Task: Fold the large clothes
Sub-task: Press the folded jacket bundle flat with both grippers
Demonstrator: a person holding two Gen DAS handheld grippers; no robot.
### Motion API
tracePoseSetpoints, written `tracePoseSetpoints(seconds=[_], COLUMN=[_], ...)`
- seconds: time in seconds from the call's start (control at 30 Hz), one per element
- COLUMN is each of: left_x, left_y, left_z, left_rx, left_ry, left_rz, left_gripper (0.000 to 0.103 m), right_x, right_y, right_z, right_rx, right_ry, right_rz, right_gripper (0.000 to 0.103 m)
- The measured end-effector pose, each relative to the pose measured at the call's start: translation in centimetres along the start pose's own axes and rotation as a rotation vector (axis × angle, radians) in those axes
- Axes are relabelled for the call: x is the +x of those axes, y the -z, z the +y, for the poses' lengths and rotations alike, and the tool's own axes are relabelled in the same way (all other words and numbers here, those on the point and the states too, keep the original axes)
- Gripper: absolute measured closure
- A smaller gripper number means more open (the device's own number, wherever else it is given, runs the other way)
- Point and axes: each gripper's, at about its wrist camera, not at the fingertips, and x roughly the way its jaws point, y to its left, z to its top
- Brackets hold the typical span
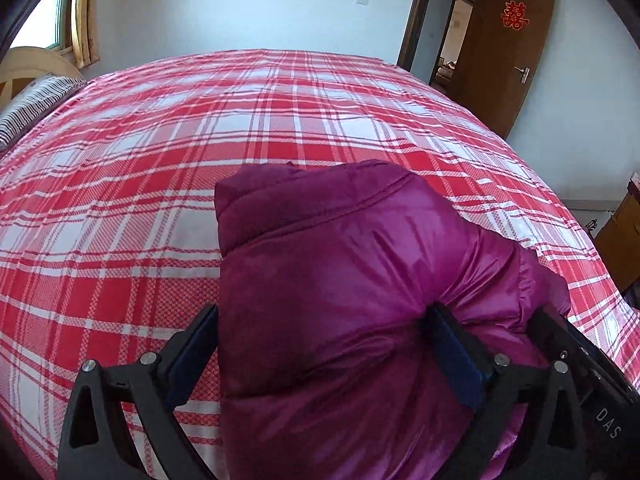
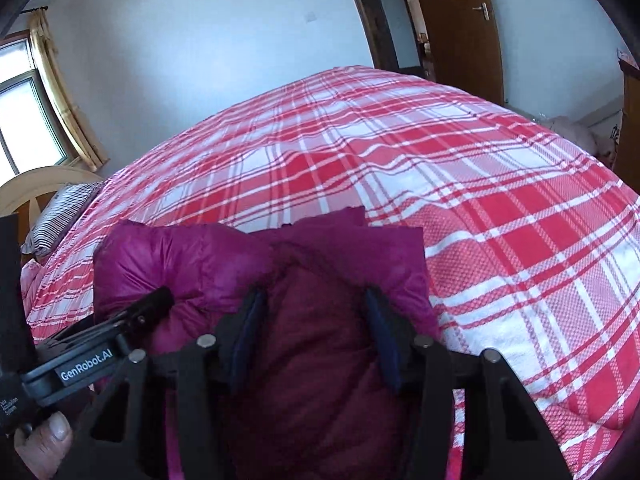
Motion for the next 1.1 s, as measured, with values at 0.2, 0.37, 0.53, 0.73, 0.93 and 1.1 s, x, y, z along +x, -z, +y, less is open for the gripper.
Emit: tracePoseSetpoints(seconds=[0.2, 0.37, 0.53, 0.73, 0.93, 1.1], left_x=[0.6, 1.2, 1.7, 1.7, -0.8, -0.6], left_y=[0.2, 0.2, 0.2, 0.2, -0.9, -1.7], left_z=[-0.2, 0.0, 0.5, 0.3, 0.8, 2.2], left_rx=[0.002, -0.01, -0.035, -0.034, -0.061, -0.13], left_ry=[-0.014, 0.003, 0.031, 0.029, 0.027, -0.02], left_rz=[0.023, 0.057, 0.081, 0.082, -0.08, -0.11], left_gripper=[0.001, 0.001, 0.001, 0.001, 0.001, 0.001], right_x=[0.6, 1.1, 1.4, 1.5, 1.6, 1.6], right_y=[0.1, 0.1, 0.2, 0.3, 0.5, 0.5], right_z=[-0.2, -0.4, -0.2, 0.0, 0.0, 0.0], right_rx=[0.007, 0.016, 0.009, -0.003, -0.004, -0.004], right_ry=[0.002, -0.002, 0.015, 0.036, 0.04, 0.033], right_rz=[0.022, 0.038, 0.049, 0.049, 0.041, 0.037], right_gripper=[0.048, 0.048, 0.048, 0.048, 0.047, 0.046])
